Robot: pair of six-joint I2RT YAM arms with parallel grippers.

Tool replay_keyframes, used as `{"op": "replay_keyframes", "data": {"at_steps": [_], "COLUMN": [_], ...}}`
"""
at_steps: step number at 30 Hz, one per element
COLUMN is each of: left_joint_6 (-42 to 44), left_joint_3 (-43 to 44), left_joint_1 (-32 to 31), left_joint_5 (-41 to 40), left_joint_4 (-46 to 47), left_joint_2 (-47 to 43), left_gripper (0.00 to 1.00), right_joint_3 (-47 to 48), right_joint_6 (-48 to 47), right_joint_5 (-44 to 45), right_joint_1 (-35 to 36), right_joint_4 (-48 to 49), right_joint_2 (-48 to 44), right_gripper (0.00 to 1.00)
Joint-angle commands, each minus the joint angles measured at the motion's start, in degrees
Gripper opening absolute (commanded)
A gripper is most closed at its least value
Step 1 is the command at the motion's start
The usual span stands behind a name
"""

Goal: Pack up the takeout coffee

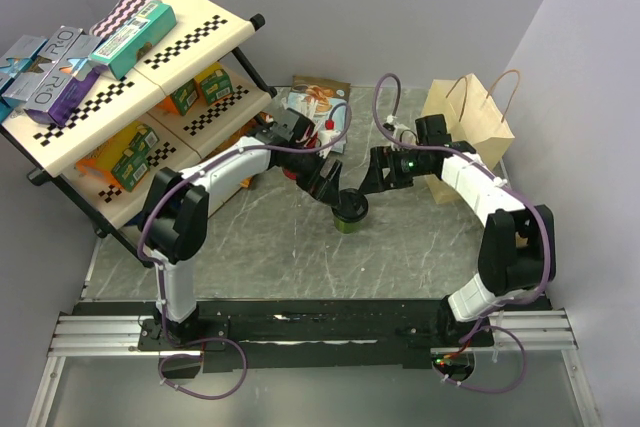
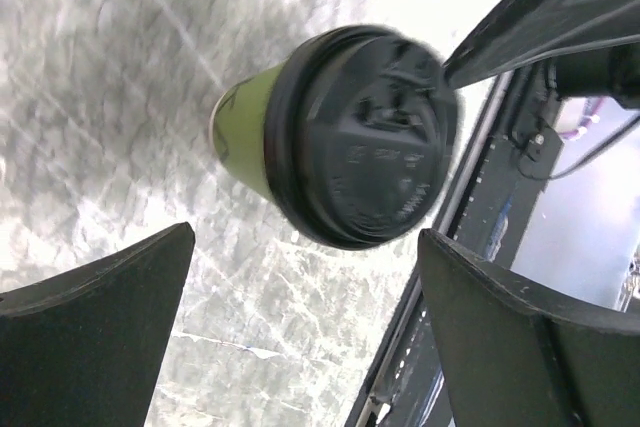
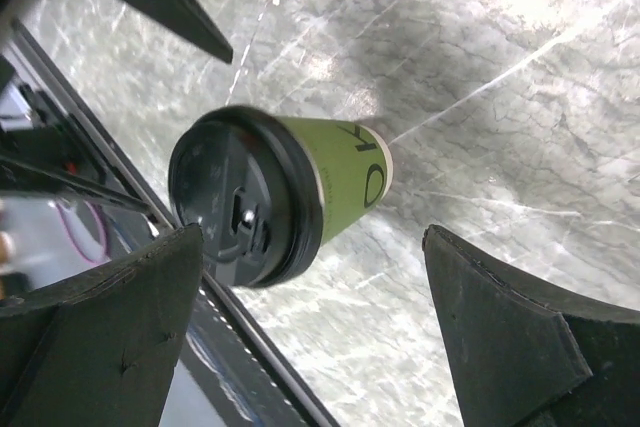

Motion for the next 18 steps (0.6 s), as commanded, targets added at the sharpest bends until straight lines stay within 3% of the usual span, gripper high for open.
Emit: {"op": "replay_keyframes", "data": {"at_steps": [1,11,18], "left_joint_6": [4.50,4.32,-6.05], "left_joint_3": [5.26,4.83,-6.41], "left_joint_1": [0.34,2.53,4.99], "left_joint_5": [5.54,2.12,3.79], "left_joint_4": [-1.69,-4.77,2.52], "left_joint_2": [-2.02,-5.27,-9.49], "left_gripper": [0.99,0.99,0.99], "right_joint_3": [2.77,7.87,8.31], "right_joint_6": [-8.02,-25.96,-32.73], "right_joint_5": [-0.06,-0.42,2.48], "right_joint_1": [-0.27,1.84,8.16], "right_joint_4": [-3.10,-8.12,-7.68], "right_joint_2": [-4.37,-6.13,-6.04], "right_gripper": [0.97,0.93,0.94]}}
